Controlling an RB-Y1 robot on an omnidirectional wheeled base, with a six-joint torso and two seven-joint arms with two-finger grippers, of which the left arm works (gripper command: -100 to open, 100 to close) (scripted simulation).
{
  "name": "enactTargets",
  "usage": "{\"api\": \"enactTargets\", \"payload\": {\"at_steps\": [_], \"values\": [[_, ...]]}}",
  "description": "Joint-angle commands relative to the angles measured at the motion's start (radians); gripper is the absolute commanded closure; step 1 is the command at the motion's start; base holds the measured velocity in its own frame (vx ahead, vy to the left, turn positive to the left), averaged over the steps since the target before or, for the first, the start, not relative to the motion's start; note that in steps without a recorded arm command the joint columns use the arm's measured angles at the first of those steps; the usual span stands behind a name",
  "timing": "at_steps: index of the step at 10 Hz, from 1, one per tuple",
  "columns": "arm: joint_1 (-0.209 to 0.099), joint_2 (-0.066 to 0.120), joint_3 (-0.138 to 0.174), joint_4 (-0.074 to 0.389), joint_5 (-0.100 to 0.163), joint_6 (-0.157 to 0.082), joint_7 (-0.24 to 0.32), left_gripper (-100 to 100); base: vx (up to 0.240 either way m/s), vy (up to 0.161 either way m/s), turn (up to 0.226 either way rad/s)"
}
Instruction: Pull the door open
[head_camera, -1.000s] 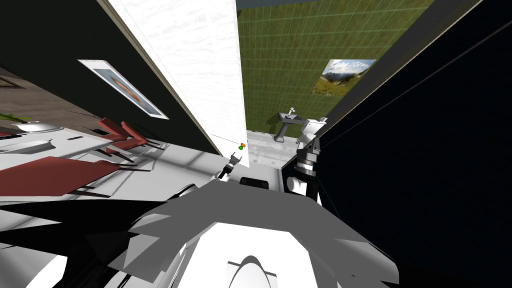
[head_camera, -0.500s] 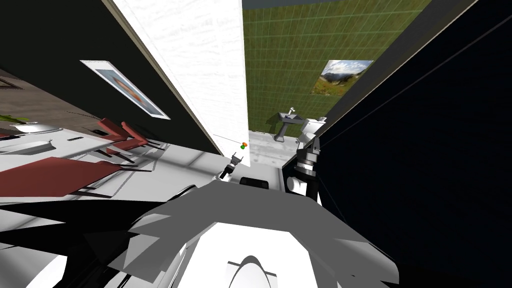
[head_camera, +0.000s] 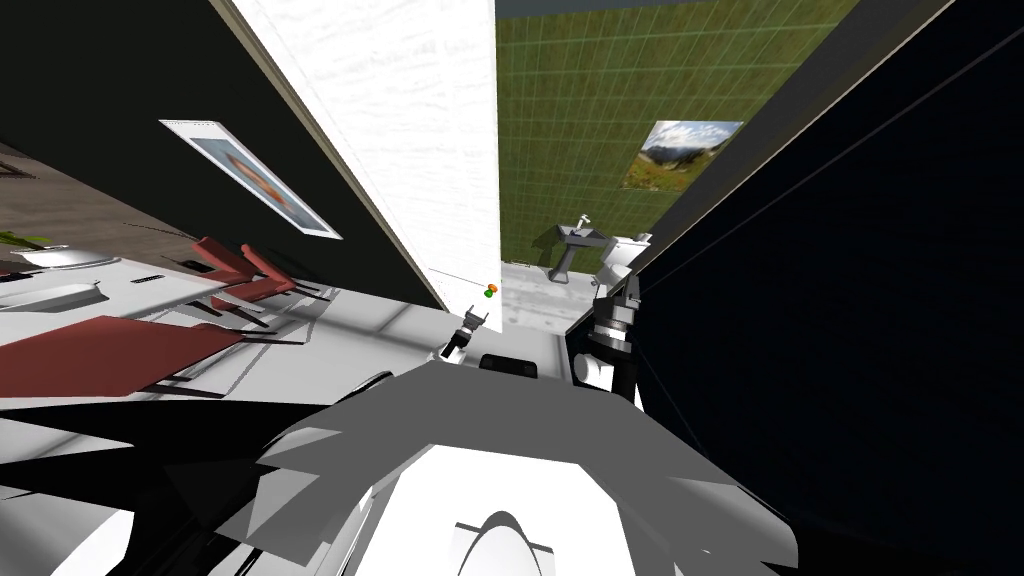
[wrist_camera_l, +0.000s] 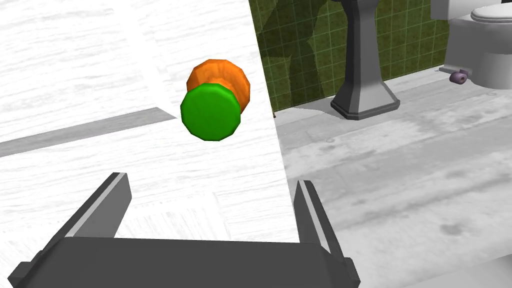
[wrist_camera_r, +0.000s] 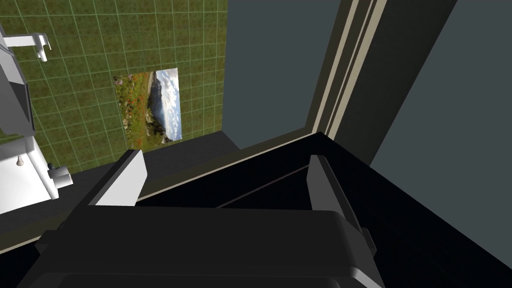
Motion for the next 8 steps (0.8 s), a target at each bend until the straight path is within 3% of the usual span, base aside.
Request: {"api": "enactTargets", "payload": {"at_steps": [1,8], "values": [[0.005,-0.004,-0.013,-0.019,0.020,0.015,0.050,-100,-0.030,0.075,-0.033],[0.021,-0.012,-0.047,-0.073,0.075,0.053,0.209,-100,-0.001,0.064,-0.021]]}}
